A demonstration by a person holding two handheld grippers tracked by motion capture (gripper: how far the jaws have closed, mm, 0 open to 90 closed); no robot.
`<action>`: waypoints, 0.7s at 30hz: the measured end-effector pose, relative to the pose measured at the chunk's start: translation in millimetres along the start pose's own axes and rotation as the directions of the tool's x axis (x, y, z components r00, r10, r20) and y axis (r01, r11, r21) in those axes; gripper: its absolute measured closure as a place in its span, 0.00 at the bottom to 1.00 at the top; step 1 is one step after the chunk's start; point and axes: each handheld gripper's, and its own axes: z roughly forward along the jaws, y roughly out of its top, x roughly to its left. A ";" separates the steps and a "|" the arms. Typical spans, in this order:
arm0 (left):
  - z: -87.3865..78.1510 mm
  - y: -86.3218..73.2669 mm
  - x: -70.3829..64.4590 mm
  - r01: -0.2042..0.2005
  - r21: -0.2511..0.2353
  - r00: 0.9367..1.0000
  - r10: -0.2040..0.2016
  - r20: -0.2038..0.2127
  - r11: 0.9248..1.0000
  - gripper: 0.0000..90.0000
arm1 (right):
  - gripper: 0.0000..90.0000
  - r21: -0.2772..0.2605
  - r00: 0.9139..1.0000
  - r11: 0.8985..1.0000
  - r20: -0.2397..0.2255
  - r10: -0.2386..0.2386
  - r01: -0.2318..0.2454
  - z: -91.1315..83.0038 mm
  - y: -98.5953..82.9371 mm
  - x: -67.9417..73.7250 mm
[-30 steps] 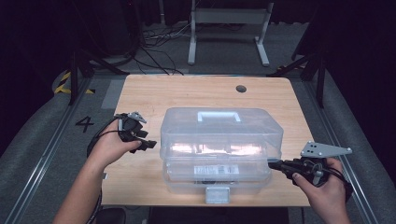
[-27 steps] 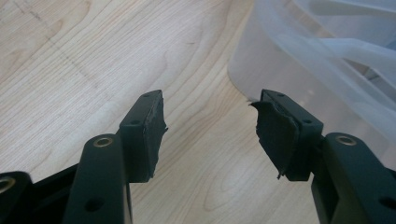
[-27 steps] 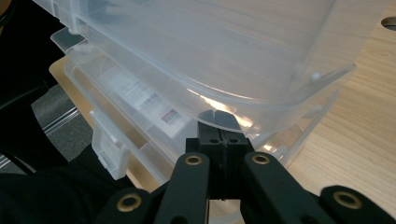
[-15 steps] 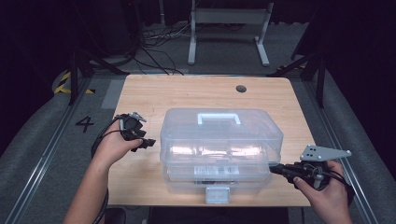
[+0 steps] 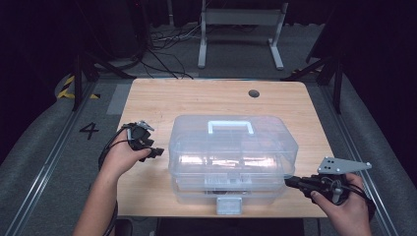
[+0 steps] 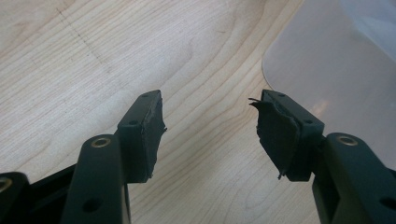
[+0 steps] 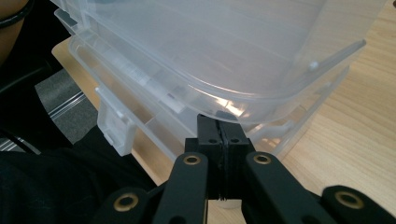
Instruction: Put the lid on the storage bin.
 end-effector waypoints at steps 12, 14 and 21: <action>2.8 -1.7 -0.7 0.006 0.009 1.000 -0.006 0.011 1.000 0.46 | 1.00 0.034 1.000 0.999 0.003 0.000 0.000 -0.1 -10.3 1.1; 2.9 -2.1 -0.1 0.001 0.011 1.000 -0.001 0.009 1.000 0.46 | 0.99 0.048 1.000 0.999 0.004 -0.003 0.003 0.8 -12.1 1.7; 4.4 -3.0 0.0 0.010 0.011 1.000 -0.010 0.013 1.000 0.46 | 0.99 0.097 0.999 0.995 0.025 -0.021 0.018 8.3 -20.5 2.0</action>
